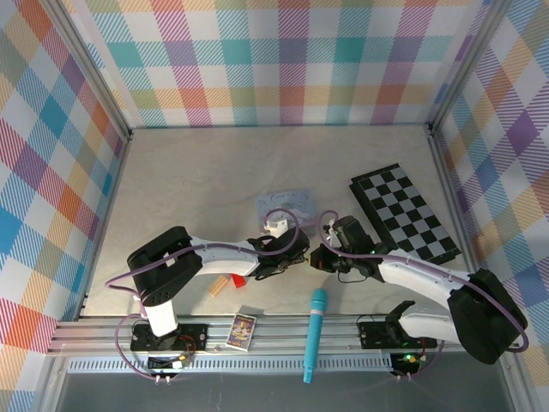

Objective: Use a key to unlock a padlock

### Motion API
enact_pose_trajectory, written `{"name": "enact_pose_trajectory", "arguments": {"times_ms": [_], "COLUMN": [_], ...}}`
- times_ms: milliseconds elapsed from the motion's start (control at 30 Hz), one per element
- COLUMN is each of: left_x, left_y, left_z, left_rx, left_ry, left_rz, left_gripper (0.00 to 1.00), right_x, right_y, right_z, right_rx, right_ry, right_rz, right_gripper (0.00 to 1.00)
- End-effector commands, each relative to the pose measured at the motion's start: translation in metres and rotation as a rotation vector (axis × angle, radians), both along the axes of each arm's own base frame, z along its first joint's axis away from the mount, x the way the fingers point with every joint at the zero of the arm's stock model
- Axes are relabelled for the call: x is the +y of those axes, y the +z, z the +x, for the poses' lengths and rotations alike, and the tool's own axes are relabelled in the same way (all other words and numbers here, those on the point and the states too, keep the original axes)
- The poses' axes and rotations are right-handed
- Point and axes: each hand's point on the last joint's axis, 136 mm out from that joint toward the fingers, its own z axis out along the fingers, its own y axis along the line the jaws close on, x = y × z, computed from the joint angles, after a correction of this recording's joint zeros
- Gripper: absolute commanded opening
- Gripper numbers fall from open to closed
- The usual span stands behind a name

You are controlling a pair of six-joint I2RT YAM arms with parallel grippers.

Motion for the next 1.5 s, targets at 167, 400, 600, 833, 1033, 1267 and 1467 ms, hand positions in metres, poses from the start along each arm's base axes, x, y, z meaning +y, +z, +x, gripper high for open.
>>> {"name": "enact_pose_trajectory", "arguments": {"times_ms": [167,400,600,833,1033,1267,1467], "left_x": [0.007,0.003,0.000,0.000,0.012,0.009,0.005], "left_y": [0.000,0.018,0.028,0.024,0.026,0.024,0.024], "left_z": [-0.010,-0.014,-0.014,-0.015,-0.014,-0.015,-0.016], "left_rx": [0.024,0.031,0.033,0.059,0.046,0.062,0.073], "left_ry": [0.008,0.052,0.087,0.164,0.231,0.234,0.236], "left_rz": [0.009,-0.148,-0.241,-0.386,-0.438,-0.464,-0.515], "left_gripper": [0.04,0.01,0.00,0.00,0.00,0.00,0.00], "right_x": [0.010,0.008,0.016,0.017,0.016,0.020,0.022], "right_y": [-0.002,-0.005,-0.004,-0.005,-0.015,-0.013,-0.012], "right_z": [0.004,0.003,-0.003,-0.002,-0.005,-0.003,0.000], "right_rx": [0.050,0.120,0.198,0.229,0.275,0.286,0.291], "right_ry": [-0.006,-0.021,-0.008,-0.022,-0.037,-0.035,-0.037], "right_rz": [0.133,0.208,0.274,0.297,0.306,0.345,0.350], "right_gripper": [0.00,0.00,0.00,0.00,0.00,0.00,0.00]}}
